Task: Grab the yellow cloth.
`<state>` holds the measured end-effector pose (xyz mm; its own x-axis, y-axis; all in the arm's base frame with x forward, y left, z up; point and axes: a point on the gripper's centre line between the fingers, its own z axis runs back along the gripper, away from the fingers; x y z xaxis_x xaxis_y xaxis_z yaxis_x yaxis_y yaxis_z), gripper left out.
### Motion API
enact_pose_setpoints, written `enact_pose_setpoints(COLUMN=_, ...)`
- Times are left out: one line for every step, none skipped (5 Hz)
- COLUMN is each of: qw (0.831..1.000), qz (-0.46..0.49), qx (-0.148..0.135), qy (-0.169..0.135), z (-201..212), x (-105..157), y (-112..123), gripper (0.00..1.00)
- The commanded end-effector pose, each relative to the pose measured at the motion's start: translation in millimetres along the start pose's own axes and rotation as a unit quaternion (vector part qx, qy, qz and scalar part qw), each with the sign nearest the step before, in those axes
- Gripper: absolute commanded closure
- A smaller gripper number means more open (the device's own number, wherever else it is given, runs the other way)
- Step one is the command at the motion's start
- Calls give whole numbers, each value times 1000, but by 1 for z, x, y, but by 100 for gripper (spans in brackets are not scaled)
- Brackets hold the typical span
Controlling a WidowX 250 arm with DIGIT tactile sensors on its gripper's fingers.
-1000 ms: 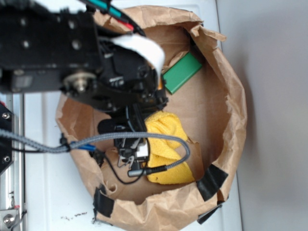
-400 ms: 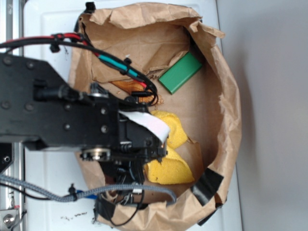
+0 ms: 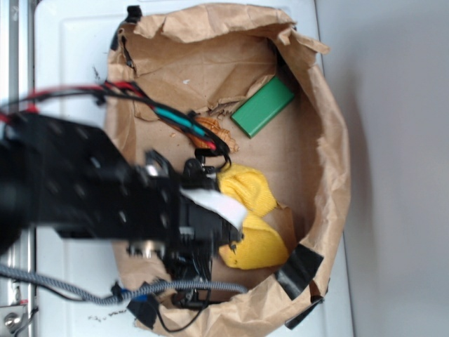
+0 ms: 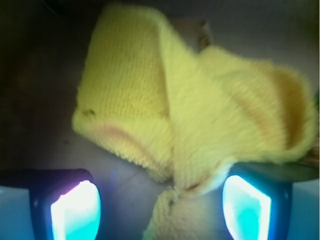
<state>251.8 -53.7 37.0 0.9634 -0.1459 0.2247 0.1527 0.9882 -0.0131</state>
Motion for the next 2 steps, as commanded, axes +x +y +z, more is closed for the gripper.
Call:
enact_pose_setpoints(qw=999, qz=14, qx=14, qy=-33, z=6, x=22, y=6, gripper=0)
enact_pose_setpoints(qw=998, qz=39, qx=24, qy=-43, z=5, x=36, y=16, gripper=0)
